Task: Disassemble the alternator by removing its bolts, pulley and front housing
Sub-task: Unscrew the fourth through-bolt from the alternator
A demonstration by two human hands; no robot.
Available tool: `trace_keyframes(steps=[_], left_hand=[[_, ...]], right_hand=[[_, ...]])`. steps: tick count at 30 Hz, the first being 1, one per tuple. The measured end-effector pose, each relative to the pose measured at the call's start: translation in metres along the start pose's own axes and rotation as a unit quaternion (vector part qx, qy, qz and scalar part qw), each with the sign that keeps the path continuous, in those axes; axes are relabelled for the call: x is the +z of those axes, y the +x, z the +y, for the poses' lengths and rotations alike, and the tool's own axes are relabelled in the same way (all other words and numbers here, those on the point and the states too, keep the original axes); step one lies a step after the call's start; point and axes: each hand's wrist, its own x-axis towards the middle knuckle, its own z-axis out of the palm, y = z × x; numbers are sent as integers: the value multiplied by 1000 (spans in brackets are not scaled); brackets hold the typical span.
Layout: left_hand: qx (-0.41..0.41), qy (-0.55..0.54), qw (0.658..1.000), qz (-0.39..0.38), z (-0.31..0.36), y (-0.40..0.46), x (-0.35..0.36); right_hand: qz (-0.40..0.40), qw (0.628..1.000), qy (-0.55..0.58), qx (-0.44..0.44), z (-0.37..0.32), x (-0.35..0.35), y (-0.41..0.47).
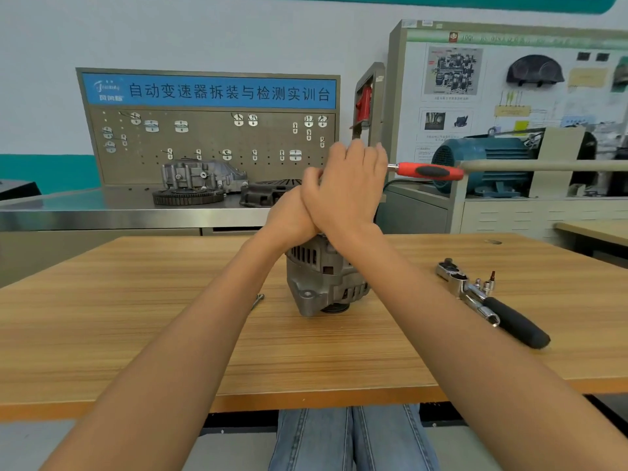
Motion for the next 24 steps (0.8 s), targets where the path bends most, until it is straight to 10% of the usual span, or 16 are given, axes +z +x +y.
trace_keyframes(steps=[7, 17, 20, 24], left_hand=[[-16, -51, 998, -38, 2, -5, -2], [-23, -120, 988, -96, -1, -4, -3], [-19, -125, 989, -82, -5, -3, -5], [28, -69, 997, -33, -6, -5, -6]], right_hand=[[11, 957, 287, 38, -1, -3, 10], [-209, 565, 767, 220, 6, -9, 35], [-160, 684, 679, 213, -5, -9, 27], [-18, 934, 354, 45, -17, -5, 4]])
